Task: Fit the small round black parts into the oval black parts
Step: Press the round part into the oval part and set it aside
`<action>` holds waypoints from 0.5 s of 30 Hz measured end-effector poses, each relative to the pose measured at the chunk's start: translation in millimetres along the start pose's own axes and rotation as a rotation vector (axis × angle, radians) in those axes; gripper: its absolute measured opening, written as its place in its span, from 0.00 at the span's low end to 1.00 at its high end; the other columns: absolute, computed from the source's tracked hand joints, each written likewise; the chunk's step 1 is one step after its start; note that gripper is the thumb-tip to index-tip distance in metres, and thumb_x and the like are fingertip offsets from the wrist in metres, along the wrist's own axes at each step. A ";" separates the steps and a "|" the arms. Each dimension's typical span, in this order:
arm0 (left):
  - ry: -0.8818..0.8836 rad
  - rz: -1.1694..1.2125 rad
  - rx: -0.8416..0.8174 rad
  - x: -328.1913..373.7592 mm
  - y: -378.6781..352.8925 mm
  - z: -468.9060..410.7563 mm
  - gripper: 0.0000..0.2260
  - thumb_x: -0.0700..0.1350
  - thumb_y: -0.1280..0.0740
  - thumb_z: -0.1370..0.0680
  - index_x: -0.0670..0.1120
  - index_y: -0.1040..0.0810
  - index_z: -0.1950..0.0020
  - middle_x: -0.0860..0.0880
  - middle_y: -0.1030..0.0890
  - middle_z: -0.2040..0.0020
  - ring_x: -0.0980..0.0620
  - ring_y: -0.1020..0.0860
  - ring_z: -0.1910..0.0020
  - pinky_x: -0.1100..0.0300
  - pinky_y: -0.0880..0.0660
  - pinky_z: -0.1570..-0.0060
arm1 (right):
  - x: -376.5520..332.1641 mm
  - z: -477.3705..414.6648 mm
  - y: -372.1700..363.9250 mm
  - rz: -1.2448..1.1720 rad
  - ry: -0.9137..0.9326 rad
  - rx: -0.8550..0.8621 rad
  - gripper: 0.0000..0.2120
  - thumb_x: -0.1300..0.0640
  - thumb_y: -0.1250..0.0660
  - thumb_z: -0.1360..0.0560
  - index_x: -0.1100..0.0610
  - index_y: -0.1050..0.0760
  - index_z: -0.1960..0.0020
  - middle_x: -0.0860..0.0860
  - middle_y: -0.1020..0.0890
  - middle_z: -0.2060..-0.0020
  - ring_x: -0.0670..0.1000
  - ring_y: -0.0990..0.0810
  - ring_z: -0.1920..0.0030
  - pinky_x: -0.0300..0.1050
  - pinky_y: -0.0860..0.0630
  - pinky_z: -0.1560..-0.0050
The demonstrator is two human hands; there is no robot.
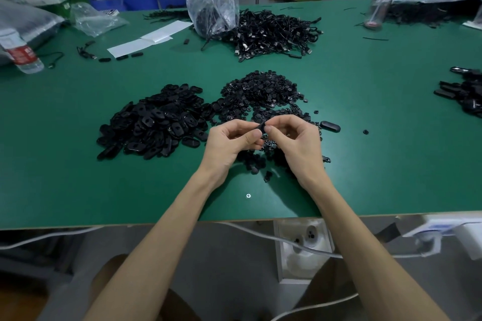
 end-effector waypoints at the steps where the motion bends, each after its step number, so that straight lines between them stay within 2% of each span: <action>1: 0.003 -0.004 0.003 -0.6 0.4 -0.2 0.11 0.41 0.23 0.27 0.38 0.16 0.47 0.43 0.14 0.60 0.48 0.15 0.60 0.59 0.18 0.54 | 0.0 0.2 0.2 0.011 0.001 0.004 0.03 0.62 0.25 0.24 0.54 0.16 0.52 0.48 0.14 0.59 0.45 0.18 0.59 0.42 0.20 0.54; 7: 0.013 -0.028 0.006 -2.4 1.8 -1.4 0.08 0.37 0.25 0.24 0.37 0.15 0.46 0.42 0.14 0.60 0.48 0.15 0.60 0.58 0.18 0.54 | -4.9 2.3 0.5 0.092 0.022 0.017 0.03 0.62 0.25 0.24 0.56 0.16 0.52 0.51 0.14 0.57 0.53 0.17 0.55 0.49 0.19 0.50; 12: 0.005 -0.059 0.039 -3.0 4.4 -2.5 0.05 0.36 0.26 0.22 0.39 0.15 0.46 0.39 0.13 0.56 0.46 0.15 0.57 0.56 0.17 0.52 | -15.5 4.3 -2.2 0.180 0.093 0.011 0.04 0.63 0.24 0.25 0.56 0.14 0.52 0.50 0.17 0.55 0.47 0.19 0.56 0.41 0.23 0.53; 15: 0.001 -0.084 0.099 -4.2 10.0 -3.5 0.04 0.36 0.26 0.22 0.39 0.15 0.47 0.41 0.14 0.56 0.47 0.16 0.59 0.56 0.18 0.52 | -16.9 5.1 -8.8 0.180 0.089 -0.055 0.08 0.65 0.27 0.23 0.55 0.13 0.48 0.51 0.19 0.51 0.49 0.19 0.53 0.45 0.21 0.51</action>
Point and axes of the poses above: each hand's wrist, its own z-axis away from the middle knuckle, its own y-axis out of the back of the hand, x = y × z, the point moved 8 cm from there along -z, towards the middle knuckle
